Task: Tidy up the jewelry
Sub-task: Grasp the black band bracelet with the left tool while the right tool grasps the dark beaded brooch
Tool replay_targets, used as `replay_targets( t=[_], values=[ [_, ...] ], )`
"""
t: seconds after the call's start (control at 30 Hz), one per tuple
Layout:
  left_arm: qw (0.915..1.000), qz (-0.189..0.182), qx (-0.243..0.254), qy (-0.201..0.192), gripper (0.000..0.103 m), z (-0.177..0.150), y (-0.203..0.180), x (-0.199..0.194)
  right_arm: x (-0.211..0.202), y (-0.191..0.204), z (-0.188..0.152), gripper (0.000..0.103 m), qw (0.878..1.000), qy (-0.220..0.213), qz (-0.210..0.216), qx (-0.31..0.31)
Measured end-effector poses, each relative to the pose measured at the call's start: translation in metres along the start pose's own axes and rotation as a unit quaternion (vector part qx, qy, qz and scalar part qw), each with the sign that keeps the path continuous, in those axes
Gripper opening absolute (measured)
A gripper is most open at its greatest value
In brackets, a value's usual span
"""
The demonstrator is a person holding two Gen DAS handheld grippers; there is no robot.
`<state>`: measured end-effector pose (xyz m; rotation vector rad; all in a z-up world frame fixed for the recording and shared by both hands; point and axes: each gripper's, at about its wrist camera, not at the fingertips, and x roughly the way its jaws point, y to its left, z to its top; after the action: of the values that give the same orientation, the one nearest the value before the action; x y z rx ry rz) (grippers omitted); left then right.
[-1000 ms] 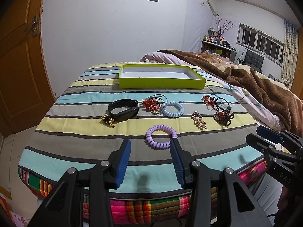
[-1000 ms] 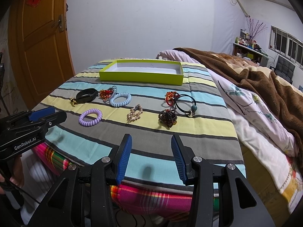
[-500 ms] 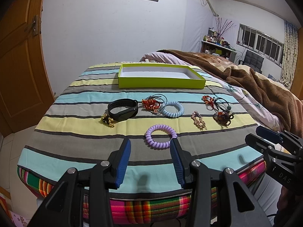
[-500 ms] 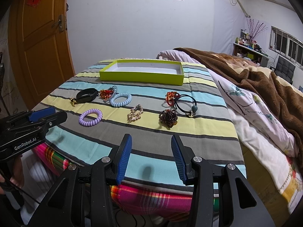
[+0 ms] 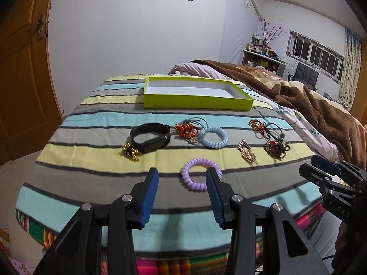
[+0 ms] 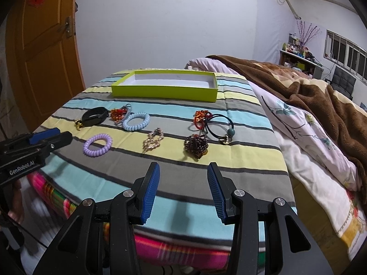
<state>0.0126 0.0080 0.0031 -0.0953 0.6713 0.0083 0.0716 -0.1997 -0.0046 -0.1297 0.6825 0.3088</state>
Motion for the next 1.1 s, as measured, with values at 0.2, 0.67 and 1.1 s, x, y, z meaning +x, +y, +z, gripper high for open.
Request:
replay_targets(
  t=[0.2, 0.67, 1.1],
  values=[
    [0.9999, 0.004, 0.009, -0.001, 0.045, 0.015, 0.010, 0.016, 0.017, -0.010, 0.008, 0.044, 1.000, 0.003, -0.004, 0.007],
    [0.9989, -0.012, 0.034, 0.029, 0.045, 0.042, 0.028, 0.063, 0.059, -0.020, 0.026, 0.044, 0.999, 0.042, 0.003, 0.013],
    [0.9959, -0.022, 0.038, 0.079, 0.042, 0.052, 0.022, 0.098, 0.081, -0.027, 0.032, 0.044, 0.997, 0.076, 0.003, 0.023]
  ],
)
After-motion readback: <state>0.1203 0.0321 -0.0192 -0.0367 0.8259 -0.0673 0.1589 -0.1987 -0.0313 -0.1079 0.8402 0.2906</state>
